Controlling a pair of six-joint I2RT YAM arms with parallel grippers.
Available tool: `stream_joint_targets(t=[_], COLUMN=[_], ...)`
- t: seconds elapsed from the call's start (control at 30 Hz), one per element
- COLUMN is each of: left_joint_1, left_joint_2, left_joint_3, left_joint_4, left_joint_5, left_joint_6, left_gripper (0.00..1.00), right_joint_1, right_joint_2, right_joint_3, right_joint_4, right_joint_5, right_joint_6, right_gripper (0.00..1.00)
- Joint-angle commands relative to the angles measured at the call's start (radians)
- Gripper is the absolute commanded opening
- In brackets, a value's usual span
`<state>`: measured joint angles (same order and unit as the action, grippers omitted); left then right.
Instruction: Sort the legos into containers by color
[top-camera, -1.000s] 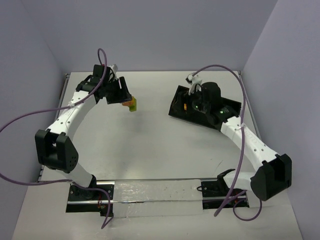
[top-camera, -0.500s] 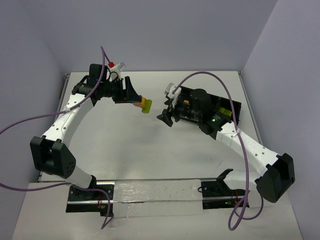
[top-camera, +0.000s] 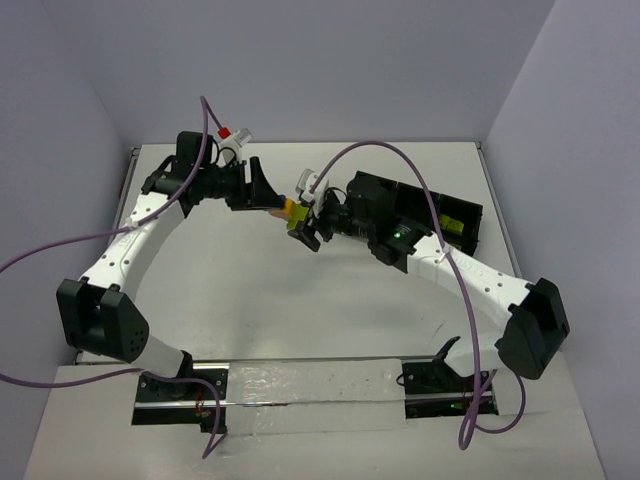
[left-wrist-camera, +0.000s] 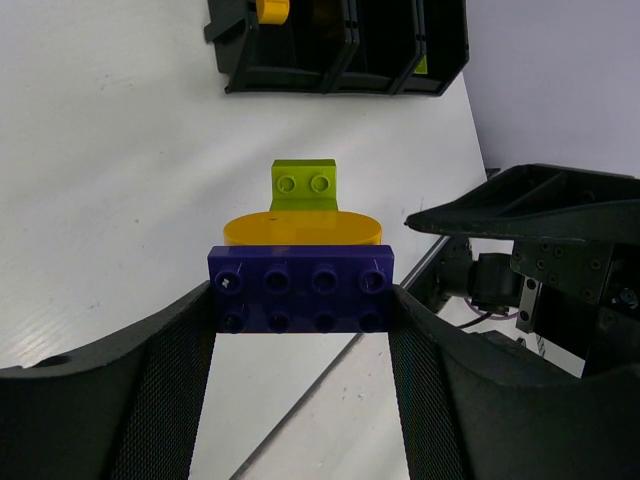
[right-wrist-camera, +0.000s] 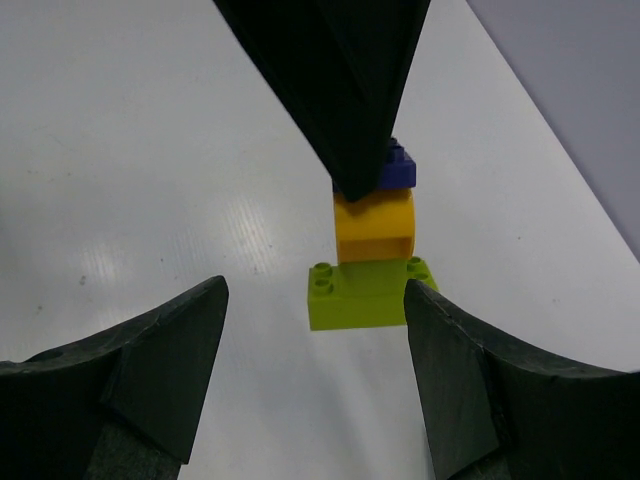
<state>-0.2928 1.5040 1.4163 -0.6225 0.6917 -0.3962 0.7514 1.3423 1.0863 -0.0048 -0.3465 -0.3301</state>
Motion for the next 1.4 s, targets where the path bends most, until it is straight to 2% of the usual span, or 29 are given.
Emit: stream_joint_targets(t=[0.0,0.17,0.33,0.47,0.53,0.73,0.77,1.03,1.37], left_joint_1=[0.001,0.001,0.001,0.001,0.001,0.001,0.001,0.002,0.003], left_joint_2=[-0.064,-0.081,-0.093,-0.095,-0.097,-0.091,-0.086,-0.065,-0.062], left_joint_3=[-0.003,-0.014,-0.012,-0.018,-0.024,-0.037,-0.036,-0.013,-0.003], left_joint_4=[0.049,0.053,0.042,0.041,0.045,0.047,0.046,0.040,0.028], left_joint_5=[0.034,0.039,0.034,0.036,0.035,0.022,0.020,-0.023,-0.130], left_joint_6=[0.001,-0.005,0.002,0.002,-0.003,0.000,0.000,-0.001,-0.017], left_gripper=[0.00,0.00,0.00,0.00,0.00,0.00,0.00,0.00,0.00], right_joint_1=[0.011,0.014,0.016,0.016,0.017,0.017,0.017,0.017,0.017], right_joint_2=[0.051,0.135,0.181,0.204,0.203,0.150,0.139,0.091,0.083], right_joint_3=[0.094,0.161,0.178,0.193,0.191,0.121,0.104,0.000,-0.099], right_joint_4=[0.089,0.074,0.101,0.104,0.106,0.159,0.168,0.174,0.171], right_joint_5=[0.040,0.045,0.061,0.054,0.051,0.069,0.077,0.133,0.143], right_joint_6=[-0.032,-0.035,-0.027,-0.005,0.004,0.020,0.020,0.024,0.122], right_gripper=[0.78,0.77,0.66,0.48,0.43,0.03,0.01,0.00,0.00])
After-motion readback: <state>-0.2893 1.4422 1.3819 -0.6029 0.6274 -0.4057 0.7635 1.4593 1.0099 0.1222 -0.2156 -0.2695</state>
